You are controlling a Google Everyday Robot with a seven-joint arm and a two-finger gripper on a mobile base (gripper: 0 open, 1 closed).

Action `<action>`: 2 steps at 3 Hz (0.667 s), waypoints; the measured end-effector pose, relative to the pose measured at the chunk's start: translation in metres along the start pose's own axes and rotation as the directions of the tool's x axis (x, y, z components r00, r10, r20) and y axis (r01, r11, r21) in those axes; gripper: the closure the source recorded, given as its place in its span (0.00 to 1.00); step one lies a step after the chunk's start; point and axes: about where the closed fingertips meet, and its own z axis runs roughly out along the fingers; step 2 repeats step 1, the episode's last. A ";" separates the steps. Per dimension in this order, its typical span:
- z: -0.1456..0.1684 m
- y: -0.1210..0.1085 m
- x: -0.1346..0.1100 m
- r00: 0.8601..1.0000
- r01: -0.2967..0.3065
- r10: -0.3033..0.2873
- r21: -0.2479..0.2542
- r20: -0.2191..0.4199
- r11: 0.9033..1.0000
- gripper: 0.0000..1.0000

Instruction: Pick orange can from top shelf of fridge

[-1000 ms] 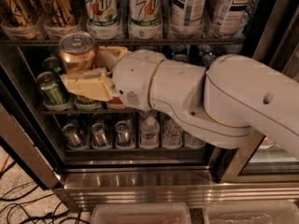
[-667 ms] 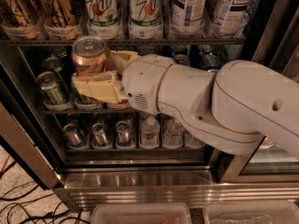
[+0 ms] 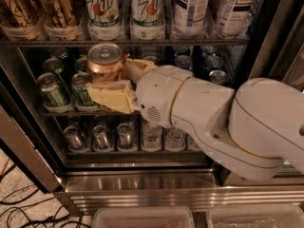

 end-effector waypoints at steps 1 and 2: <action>0.000 0.000 0.000 1.000 0.000 0.000 0.000 0.000 1.000 1.00; 0.000 0.000 0.000 1.000 0.000 0.000 0.000 0.000 1.000 1.00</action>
Offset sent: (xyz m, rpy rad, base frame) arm 0.0000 0.0000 0.0000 0.0000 0.0000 0.0000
